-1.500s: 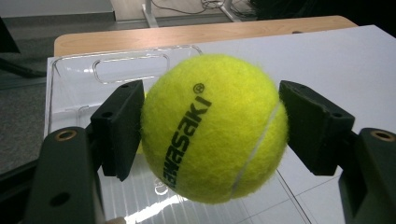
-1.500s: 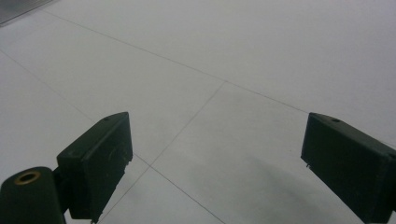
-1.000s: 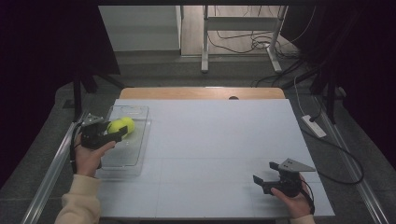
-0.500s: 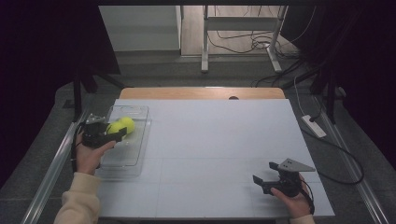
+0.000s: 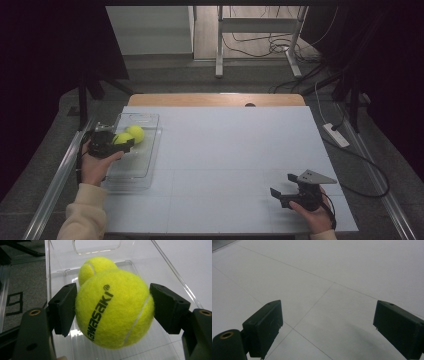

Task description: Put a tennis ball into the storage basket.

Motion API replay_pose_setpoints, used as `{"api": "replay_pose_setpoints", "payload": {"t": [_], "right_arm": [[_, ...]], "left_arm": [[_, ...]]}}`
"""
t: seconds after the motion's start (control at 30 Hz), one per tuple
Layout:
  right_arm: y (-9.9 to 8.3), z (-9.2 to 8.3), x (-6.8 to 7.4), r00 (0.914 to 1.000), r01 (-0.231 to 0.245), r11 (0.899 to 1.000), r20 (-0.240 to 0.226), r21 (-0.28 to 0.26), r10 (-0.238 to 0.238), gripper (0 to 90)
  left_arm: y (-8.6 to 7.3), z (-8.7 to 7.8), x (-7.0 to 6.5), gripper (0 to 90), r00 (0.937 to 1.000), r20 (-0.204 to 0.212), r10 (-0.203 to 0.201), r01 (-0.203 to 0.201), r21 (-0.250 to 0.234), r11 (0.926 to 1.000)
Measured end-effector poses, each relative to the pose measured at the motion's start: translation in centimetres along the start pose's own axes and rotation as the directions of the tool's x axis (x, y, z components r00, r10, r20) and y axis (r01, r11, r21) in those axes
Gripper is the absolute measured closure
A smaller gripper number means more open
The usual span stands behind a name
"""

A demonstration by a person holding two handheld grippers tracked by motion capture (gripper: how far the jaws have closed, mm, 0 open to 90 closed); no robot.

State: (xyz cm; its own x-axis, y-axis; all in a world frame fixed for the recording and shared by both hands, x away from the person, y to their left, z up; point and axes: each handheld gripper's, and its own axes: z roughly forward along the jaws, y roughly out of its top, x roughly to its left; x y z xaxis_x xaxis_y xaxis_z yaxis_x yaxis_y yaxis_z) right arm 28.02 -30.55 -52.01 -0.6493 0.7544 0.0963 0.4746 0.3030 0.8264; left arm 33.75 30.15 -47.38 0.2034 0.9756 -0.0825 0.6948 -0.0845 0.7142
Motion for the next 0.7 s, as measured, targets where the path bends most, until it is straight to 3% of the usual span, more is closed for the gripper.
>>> {"api": "replay_pose_setpoints", "payload": {"t": [0.5,0.7], "right_arm": [[-0.01,0.01,-0.04,1.0,0.0,1.0,-0.001,0.0,0.0,8.6],[-0.01,0.06,0.0,1.0,0.001,1.0,-0.003,0.001,-0.001,8.6]], "left_arm": [[-0.24,0.16,0.13,25.9,0.9999,-0.013,0.004,-0.004,0.015,0.9999],[-0.02,-0.22,-0.14,12.2,1.0,-0.009,-0.005,0.004,-0.014,0.9999]]}}
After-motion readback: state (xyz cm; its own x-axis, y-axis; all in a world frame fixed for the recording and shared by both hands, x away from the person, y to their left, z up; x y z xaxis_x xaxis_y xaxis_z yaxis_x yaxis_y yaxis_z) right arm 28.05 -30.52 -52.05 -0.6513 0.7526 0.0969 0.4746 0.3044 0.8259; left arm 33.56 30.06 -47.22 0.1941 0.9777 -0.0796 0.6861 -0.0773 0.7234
